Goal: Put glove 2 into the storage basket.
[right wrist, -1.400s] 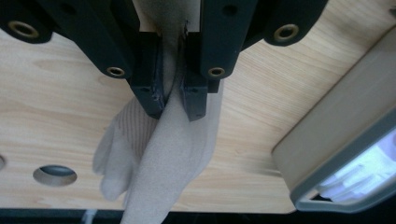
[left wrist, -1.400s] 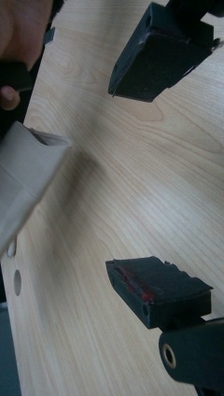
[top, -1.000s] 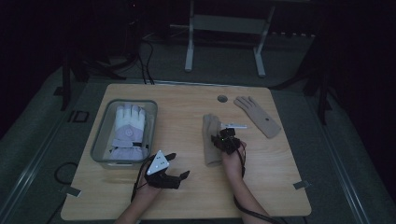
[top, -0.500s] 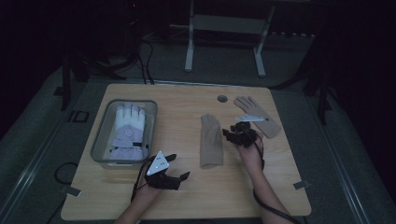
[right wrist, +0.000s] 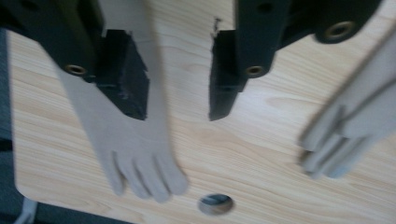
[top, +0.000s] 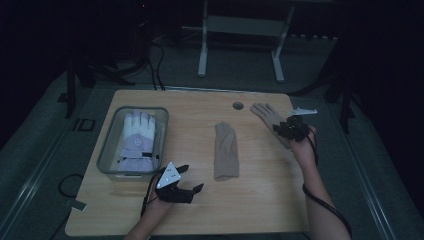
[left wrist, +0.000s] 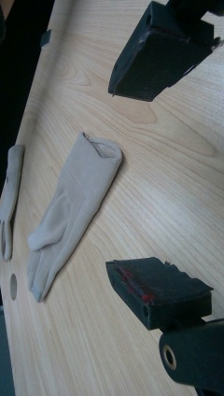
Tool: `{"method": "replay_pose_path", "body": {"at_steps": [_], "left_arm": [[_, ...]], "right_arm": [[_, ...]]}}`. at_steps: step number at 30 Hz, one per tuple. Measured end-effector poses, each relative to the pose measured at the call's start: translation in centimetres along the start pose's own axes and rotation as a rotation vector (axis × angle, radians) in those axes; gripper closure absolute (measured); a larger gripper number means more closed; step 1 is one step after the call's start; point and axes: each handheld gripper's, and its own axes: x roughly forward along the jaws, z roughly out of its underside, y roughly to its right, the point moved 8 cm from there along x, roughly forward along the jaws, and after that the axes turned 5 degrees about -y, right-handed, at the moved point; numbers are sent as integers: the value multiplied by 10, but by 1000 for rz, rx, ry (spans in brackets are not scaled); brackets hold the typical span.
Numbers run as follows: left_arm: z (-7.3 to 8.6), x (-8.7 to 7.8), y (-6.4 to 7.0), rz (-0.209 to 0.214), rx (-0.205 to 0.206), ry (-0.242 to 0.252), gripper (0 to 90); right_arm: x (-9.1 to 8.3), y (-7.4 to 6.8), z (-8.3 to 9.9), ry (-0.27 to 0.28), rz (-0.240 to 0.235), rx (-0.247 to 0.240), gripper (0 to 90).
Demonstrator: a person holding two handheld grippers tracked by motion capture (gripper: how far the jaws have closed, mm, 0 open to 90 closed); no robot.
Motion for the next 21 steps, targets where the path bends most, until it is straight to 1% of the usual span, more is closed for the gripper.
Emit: {"method": "replay_pose_path", "body": {"at_steps": [3,5,7,8,9,11,12,14,15,16,17,18,19,20,21], "left_arm": [[0,0,0,-4,-1,-2,137],[0,0,1,0,4,-3,136],[0,0,1,-1,10,-7,137],[0,0,2,-3,11,-5,137],[0,0,2,-1,9,-5,137],[1,0,2,-4,6,-6,137],[1,-1,2,-1,5,-4,137],[1,0,3,-1,9,-2,137],[1,0,3,-1,7,-1,136],[0,0,3,1,6,0,137],[0,0,4,3,6,1,137],[0,1,4,3,4,-2,137],[0,1,4,2,8,-4,137],[0,1,4,-2,14,-5,136],[0,1,4,-6,23,-5,137]], "right_arm": [[7,12,-1,-12,8,24,572],[11,16,-2,-15,10,31,544],[18,20,-2,-35,33,29,500],[23,23,0,-54,51,28,479],[26,25,1,-71,64,24,480],[35,28,6,-108,73,23,474],[38,31,7,-115,84,23,473],[45,37,9,-125,83,36,463],[47,38,10,-130,92,32,442],[50,41,12,-136,110,21,421],[52,43,15,-144,116,19,425],[55,43,18,-160,107,28,425],[58,45,21,-177,118,22,424],[60,45,23,-166,107,33,435],[60,46,23,-162,89,53,447]]}}
